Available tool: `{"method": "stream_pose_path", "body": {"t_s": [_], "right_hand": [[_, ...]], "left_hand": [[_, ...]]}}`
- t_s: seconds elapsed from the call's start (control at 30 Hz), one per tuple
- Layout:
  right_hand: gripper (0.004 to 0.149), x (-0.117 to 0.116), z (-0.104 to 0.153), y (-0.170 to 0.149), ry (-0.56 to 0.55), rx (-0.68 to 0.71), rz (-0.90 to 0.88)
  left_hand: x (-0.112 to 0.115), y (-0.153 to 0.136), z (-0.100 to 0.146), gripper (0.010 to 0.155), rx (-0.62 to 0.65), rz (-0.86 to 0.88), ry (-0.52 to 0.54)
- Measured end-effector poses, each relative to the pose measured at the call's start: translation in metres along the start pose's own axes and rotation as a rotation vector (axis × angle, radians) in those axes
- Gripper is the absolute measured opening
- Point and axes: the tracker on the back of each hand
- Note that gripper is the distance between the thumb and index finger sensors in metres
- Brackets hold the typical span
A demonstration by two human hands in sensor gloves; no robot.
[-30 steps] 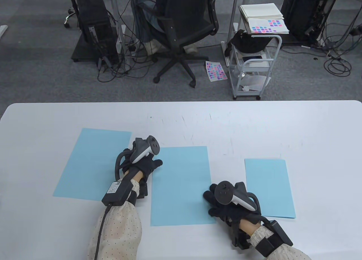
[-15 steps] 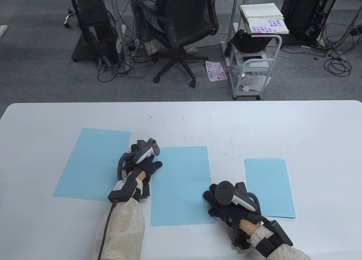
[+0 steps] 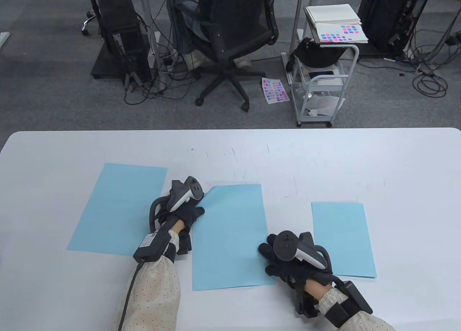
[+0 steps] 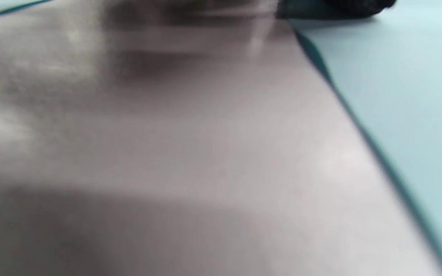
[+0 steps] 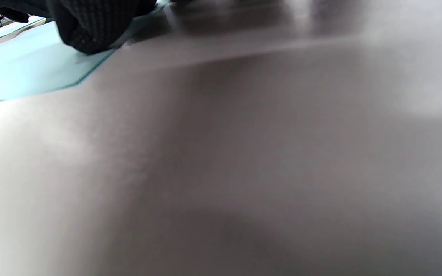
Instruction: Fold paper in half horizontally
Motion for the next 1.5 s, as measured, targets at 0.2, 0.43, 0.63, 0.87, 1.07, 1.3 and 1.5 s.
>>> {"method": "stream_pose_path", "body": {"t_s": [0.2,0.43,0.63,0.87,1.07,1.3,1.5], "right_hand": [[0.065,0.0,0.0,0.0,0.002,-0.002,0.005],[0.065,-0.001,0.0,0.001,-0.001,-0.007,0.004],[0.065,-0.002,0.001,0.001,0.004,-0.007,0.011],[0.065,-0.002,0.001,0.002,0.006,-0.015,0.019],[0.065,-0.002,0.001,0.002,0.008,-0.022,0.019],[0.065,-0.003,0.001,0.002,0.009,-0.024,0.016],[0.065,-0.003,0.001,0.002,0.013,-0.025,0.008]], "left_hand": [[-0.009,-0.006,0.011,0.063,0.07,0.125,-0.058],[-0.021,-0.012,0.018,0.101,0.098,0.33,-0.105],[-0.029,-0.02,0.026,0.077,0.147,0.482,-0.04],[-0.032,-0.029,0.048,0.048,0.192,0.448,0.078],[-0.029,-0.043,0.068,0.041,0.233,0.489,0.066],[-0.017,-0.063,0.087,0.041,0.26,0.468,0.084],[-0.002,-0.073,0.099,0.041,0.282,0.425,0.095]]}}
Point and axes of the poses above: the tracker on the back of each hand, its own y axis roughly to the thumb side, its own z axis roughly from the fingertips to the wrist, x = y × z, and after that the axes turned 12 degrees about -x, right-handed
